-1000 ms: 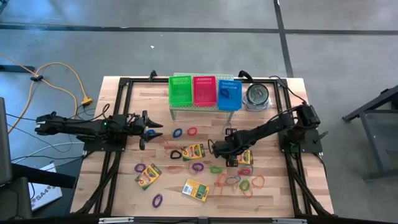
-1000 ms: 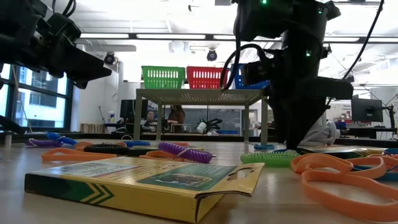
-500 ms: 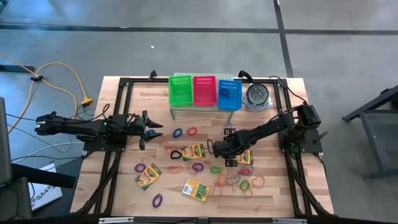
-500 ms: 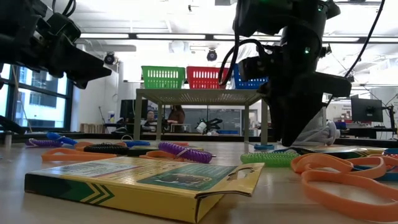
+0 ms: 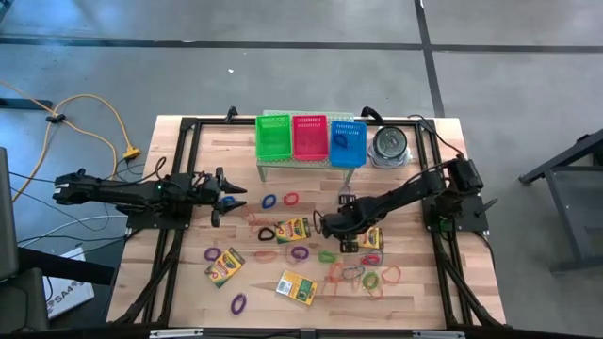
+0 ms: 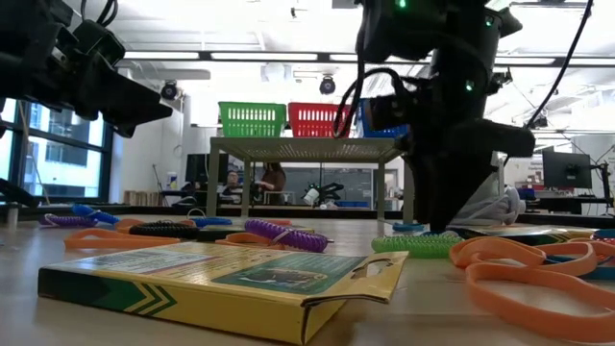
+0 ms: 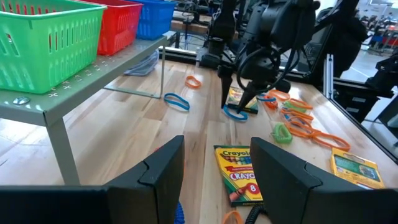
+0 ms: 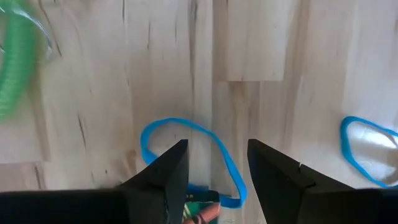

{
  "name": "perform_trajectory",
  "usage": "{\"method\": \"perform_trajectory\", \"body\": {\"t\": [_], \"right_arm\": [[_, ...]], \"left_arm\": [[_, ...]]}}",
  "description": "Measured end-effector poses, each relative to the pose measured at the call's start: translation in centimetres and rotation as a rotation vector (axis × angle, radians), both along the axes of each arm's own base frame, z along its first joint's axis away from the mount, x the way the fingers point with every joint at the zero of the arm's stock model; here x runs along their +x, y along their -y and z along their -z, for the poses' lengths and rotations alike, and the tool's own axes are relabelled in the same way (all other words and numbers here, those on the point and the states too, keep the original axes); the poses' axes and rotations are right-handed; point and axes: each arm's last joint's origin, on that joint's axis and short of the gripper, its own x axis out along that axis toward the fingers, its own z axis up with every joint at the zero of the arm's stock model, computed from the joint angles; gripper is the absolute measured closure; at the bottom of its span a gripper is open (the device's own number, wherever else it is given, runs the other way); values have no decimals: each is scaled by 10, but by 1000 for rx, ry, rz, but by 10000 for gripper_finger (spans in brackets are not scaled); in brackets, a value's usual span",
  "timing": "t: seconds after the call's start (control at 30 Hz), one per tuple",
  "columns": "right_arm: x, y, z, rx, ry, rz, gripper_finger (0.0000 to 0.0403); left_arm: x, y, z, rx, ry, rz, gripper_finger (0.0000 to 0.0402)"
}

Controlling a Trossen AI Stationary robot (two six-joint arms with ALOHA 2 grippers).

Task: Pick & Place Office Desk Supplies
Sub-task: Put the blue rubber band into the green bin on the shelf

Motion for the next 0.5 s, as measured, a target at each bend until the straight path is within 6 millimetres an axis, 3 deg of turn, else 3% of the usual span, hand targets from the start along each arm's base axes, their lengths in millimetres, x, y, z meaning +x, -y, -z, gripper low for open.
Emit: {"method": "perform_trajectory", "body": {"t": [0.27, 0.5], "right_arm": [[-4, 7, 7, -1, -16, 19, 251], [-1, 17, 7, 119, -23, 41, 251]], "left_arm": [[0, 0, 1, 0, -6, 0, 222], [0, 0, 1, 0, -6, 0, 222]]}}
